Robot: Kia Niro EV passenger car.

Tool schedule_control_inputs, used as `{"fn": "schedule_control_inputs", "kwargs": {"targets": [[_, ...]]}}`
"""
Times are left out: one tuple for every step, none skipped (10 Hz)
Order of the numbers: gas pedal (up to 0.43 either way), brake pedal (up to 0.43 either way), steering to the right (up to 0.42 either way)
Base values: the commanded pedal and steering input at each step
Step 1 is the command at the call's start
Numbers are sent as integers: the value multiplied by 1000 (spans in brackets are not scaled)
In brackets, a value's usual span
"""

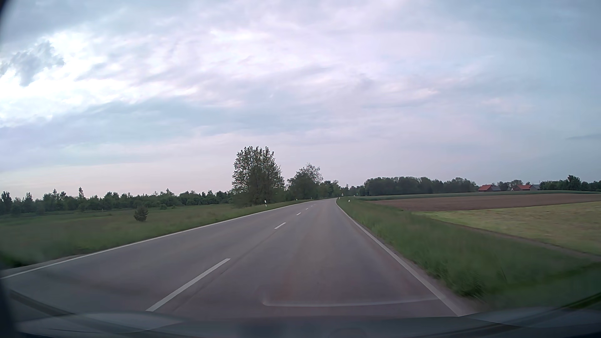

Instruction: Follow the waypoints while adhering to traffic rules and regulations

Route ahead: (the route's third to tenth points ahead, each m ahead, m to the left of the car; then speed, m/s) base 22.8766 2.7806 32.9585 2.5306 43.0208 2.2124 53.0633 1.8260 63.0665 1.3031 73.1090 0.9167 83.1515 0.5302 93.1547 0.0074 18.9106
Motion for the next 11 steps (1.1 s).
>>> {"fn": "schedule_control_inputs", "kwargs": {"targets": [[228, 0, 3], [228, 0, 3], [228, 0, 3], [228, 0, 3], [228, 0, 3], [228, 0, 3], [228, 0, 3], [228, 0, 3], [228, 0, 3], [228, 0, 3], [228, 0, 3]]}}
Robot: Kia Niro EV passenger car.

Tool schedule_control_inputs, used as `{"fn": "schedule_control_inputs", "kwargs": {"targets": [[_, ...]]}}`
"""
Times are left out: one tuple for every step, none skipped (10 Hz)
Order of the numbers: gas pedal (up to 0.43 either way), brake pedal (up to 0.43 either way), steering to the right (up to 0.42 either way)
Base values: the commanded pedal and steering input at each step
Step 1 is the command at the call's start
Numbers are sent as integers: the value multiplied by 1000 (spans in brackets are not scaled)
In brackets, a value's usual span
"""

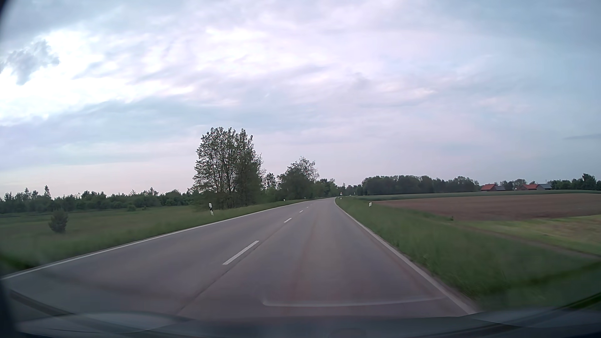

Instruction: Follow the waypoints while adhering to traffic rules and regulations

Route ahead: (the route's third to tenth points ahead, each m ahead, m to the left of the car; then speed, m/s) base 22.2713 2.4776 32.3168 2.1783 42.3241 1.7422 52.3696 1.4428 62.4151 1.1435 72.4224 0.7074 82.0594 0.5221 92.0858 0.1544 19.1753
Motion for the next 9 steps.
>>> {"fn": "schedule_control_inputs", "kwargs": {"targets": [[228, 0, 3], [228, 0, 3], [228, 0, 3], [220, 0, 3], [220, 0, 3], [220, 0, 3], [220, 0, 3], [220, 0, 3], [220, 0, 3]]}}
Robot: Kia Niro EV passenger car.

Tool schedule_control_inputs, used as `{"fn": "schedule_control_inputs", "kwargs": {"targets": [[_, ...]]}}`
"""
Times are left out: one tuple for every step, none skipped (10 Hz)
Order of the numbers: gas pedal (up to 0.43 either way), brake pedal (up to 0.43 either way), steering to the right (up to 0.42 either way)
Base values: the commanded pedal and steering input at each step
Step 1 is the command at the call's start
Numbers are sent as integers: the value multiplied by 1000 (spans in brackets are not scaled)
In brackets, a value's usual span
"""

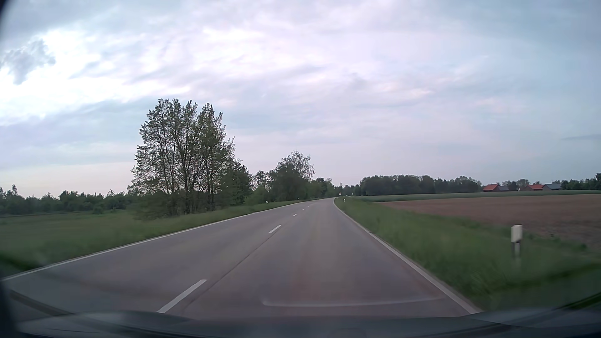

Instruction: Follow the waypoints while adhering to traffic rules and regulations

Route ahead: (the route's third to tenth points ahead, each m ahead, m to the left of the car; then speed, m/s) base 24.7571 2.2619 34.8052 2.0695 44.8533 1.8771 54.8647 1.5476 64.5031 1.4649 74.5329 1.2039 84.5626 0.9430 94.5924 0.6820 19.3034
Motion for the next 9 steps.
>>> {"fn": "schedule_control_inputs", "kwargs": {"targets": [[220, 0, 3], [220, 0, 3], [228, 0, 3], [228, 0, 3], [228, 0, 3], [228, 0, 3], [228, 0, 3], [228, 0, 3], [228, 0, 3]]}}
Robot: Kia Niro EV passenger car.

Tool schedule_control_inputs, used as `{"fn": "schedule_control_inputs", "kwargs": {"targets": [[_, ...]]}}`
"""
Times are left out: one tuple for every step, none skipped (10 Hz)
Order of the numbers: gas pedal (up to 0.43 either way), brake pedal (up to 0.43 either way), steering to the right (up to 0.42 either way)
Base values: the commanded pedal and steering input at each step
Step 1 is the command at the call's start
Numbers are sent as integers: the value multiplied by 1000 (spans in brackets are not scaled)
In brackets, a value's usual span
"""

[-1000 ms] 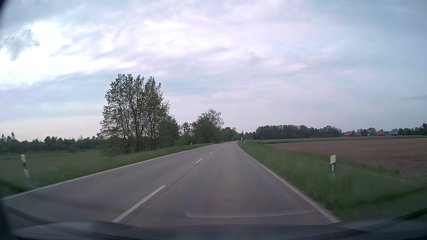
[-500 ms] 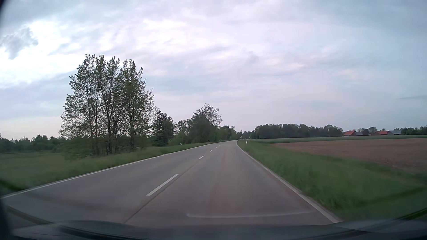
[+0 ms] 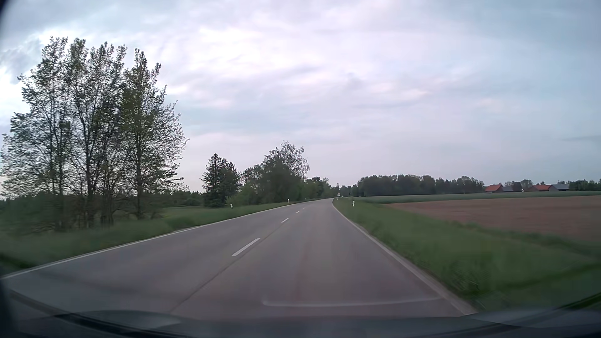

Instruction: Follow the waypoints while adhering to traffic rules and regulations

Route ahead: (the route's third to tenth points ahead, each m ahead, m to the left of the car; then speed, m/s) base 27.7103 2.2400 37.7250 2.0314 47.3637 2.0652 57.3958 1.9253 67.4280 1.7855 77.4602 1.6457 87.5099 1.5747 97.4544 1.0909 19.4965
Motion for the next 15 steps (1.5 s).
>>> {"fn": "schedule_control_inputs", "kwargs": {"targets": [[228, 0, 3], [228, 0, 3], [228, 0, 3], [228, 0, 3], [228, 0, 3], [228, 0, 3], [228, 0, 3], [228, 0, 3], [228, 0, 3], [220, 0, 3], [220, 0, 3], [220, 0, 3], [220, 0, 3], [220, 0, 3], [220, 0, 3]]}}
